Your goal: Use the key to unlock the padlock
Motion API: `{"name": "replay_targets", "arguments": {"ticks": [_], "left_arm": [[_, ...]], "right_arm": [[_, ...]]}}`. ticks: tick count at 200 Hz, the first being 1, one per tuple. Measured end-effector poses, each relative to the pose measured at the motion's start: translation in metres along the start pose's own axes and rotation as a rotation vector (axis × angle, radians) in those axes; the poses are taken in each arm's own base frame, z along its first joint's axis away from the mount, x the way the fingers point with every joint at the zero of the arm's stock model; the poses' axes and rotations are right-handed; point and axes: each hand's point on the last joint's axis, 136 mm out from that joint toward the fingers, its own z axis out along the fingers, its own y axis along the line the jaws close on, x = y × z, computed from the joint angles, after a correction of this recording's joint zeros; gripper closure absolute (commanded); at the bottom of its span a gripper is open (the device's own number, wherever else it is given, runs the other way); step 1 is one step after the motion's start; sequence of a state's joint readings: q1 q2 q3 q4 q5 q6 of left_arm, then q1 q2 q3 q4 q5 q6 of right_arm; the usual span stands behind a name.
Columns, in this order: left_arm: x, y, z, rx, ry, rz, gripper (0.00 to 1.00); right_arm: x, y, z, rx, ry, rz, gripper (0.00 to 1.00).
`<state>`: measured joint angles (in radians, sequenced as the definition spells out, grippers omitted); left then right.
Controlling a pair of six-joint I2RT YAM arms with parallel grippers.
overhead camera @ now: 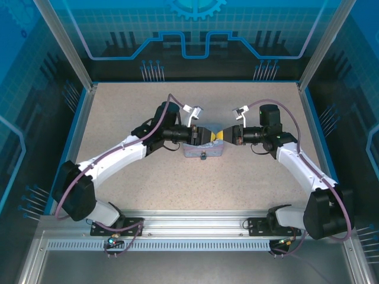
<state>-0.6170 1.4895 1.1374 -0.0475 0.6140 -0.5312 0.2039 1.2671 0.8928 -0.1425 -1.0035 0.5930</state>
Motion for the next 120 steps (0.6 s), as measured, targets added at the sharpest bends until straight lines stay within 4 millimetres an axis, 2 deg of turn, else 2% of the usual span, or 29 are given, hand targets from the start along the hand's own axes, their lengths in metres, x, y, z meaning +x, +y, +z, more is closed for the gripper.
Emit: {"name": "replay_targets", "arguments": {"ticks": [30, 71, 87, 105, 120], "left_arm": [[0.0059, -0.0023, 0.0048, 0.042, 0.037, -0.006, 0.54], [0.0058, -0.0066, 0.0073, 0.078, 0.047, -0.012, 0.72], [0.0045, -0.0038, 0.0069, 0.074, 0.044, -0.022, 0.81], [0.0037, -0.0007, 0.007, 0.069, 0.043, -0.029, 0.84], [0.0036, 0.001, 0.0076, 0.067, 0.044, -0.038, 0.92]], "right_arm": [[0.0002, 0.0002, 0.0002, -0.001, 0.001, 0.0, 1.0], [0.0012, 0.0015, 0.0013, -0.005, 0.005, -0.002, 1.0], [0.0014, 0.0024, 0.0017, -0.009, 0.007, -0.005, 1.0], [0.0016, 0.0035, 0.0021, -0.013, 0.009, -0.009, 1.0], [0.002, 0.0039, 0.0027, -0.014, 0.01, -0.01, 1.0]]}}
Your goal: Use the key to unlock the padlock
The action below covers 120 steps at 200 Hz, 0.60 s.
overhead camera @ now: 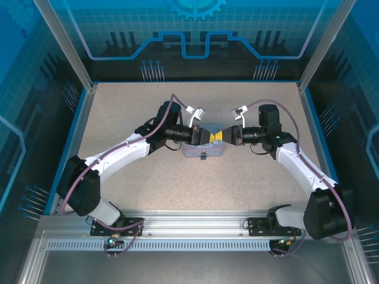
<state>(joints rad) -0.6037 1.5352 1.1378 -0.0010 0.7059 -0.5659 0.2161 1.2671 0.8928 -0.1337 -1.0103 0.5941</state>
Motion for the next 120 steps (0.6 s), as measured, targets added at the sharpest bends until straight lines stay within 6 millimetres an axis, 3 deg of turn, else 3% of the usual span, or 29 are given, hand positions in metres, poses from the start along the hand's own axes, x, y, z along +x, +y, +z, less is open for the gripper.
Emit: {"name": "replay_targets", "arguments": {"ticks": [18, 54, 90, 105, 120], "left_arm": [[0.001, -0.002, 0.0, 0.012, 0.005, -0.004, 1.0], [0.002, -0.001, 0.001, 0.032, -0.002, -0.014, 1.0], [0.001, 0.005, 0.005, 0.05, -0.051, -0.049, 1.0], [0.001, 0.014, 0.006, 0.037, -0.091, -0.089, 1.0], [0.001, 0.027, 0.006, 0.01, -0.14, -0.152, 1.0]], "right_arm": [[-0.001, -0.002, 0.0, 0.012, -0.007, 0.002, 1.0], [-0.003, -0.004, 0.0, 0.023, -0.016, 0.014, 1.0], [-0.012, -0.012, 0.001, 0.053, -0.053, 0.071, 0.37], [-0.022, -0.012, -0.001, 0.067, -0.092, 0.084, 0.23], [-0.028, -0.015, -0.004, 0.087, -0.144, 0.112, 0.18]]}}
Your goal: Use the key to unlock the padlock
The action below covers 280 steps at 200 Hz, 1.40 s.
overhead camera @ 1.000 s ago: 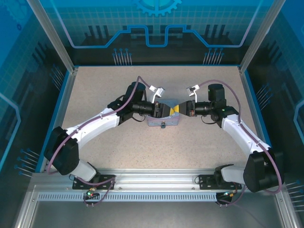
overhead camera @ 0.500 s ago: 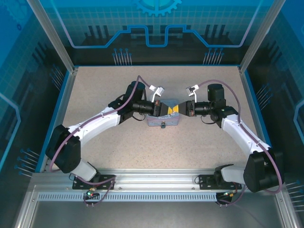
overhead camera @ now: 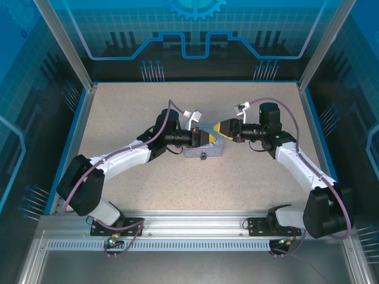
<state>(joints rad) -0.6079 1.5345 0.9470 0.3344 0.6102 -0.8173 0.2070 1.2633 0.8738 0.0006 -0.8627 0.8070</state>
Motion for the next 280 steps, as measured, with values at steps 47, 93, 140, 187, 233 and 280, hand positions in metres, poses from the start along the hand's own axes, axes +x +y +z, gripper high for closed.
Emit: {"name": "replay_targets", "arguments": {"ticks": [47, 93, 140, 187, 233, 280], "left_arm": [[-0.012, 0.033, -0.011, -0.069, -0.23, -0.202, 1.0], [-0.024, 0.013, -0.014, -0.049, -0.427, -0.295, 1.0], [-0.021, 0.0, -0.014, -0.037, -0.567, -0.364, 1.0], [-0.021, -0.003, -0.016, -0.042, -0.647, -0.393, 1.0], [-0.025, -0.004, -0.019, -0.035, -0.686, -0.406, 1.0], [-0.027, -0.004, -0.018, -0.024, -0.692, -0.407, 1.0]], "right_arm": [[-0.001, -0.014, -0.012, 0.069, -0.146, 0.104, 0.28], [0.012, -0.012, 0.002, 0.08, -0.192, 0.146, 0.49], [0.001, -0.009, 0.005, 0.068, -0.285, 0.147, 0.58], [-0.008, -0.009, 0.007, 0.057, -0.339, 0.166, 0.63], [-0.005, -0.013, 0.013, 0.051, -0.334, 0.196, 0.68], [-0.003, -0.009, 0.019, 0.032, -0.324, 0.205, 0.72]]}}
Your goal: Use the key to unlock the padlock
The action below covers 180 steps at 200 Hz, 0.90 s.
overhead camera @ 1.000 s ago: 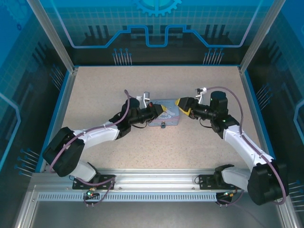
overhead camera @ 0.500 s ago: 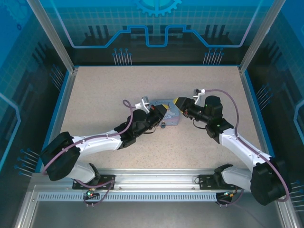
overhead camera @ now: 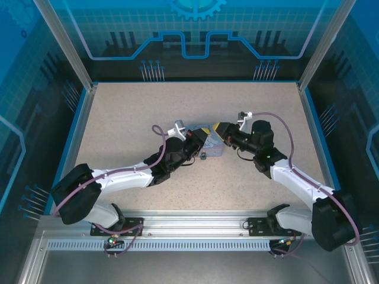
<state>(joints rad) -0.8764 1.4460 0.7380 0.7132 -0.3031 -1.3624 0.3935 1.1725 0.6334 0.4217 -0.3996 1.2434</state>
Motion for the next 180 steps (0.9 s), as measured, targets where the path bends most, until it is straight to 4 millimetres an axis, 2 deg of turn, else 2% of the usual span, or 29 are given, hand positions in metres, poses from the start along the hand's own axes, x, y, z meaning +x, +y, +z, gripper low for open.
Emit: {"name": "replay_targets", "arguments": {"ticks": [85, 125, 174, 180], "left_arm": [[0.0, 0.001, 0.001, 0.001, 0.0, 0.0, 1.0], [0.0, 0.002, 0.003, -0.004, -0.005, 0.001, 1.0], [-0.002, 0.006, 0.004, -0.014, -0.018, 0.003, 1.0], [-0.002, 0.006, 0.004, -0.014, -0.017, 0.004, 0.86]], "right_arm": [[0.007, 0.003, 0.005, -0.013, 0.019, 0.014, 0.82], [0.007, 0.004, 0.007, -0.024, 0.02, 0.019, 1.0], [0.006, 0.002, 0.011, -0.024, 0.02, 0.033, 1.0], [0.006, 0.002, 0.011, -0.024, 0.02, 0.034, 1.0]]}}
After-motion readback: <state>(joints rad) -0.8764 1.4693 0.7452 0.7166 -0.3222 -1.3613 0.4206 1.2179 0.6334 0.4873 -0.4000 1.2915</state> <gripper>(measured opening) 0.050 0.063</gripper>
